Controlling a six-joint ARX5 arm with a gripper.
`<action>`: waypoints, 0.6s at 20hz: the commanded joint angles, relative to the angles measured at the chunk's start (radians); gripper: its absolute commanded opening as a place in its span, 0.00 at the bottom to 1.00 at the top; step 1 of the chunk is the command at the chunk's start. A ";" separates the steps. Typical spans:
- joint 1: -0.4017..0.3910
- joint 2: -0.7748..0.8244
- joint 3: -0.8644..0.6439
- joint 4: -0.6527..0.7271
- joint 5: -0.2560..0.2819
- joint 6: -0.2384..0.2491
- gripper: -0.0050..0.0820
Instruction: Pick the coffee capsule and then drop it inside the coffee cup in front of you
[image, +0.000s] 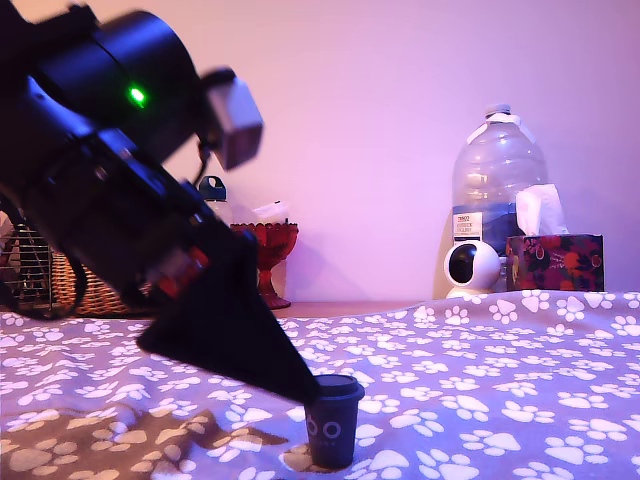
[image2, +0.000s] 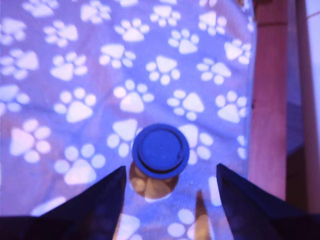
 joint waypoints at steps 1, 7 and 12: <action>-0.012 0.040 0.037 -0.016 -0.014 -0.011 0.65; -0.035 0.113 0.122 -0.073 -0.034 -0.019 0.65; -0.035 0.121 0.133 -0.084 -0.034 -0.020 0.65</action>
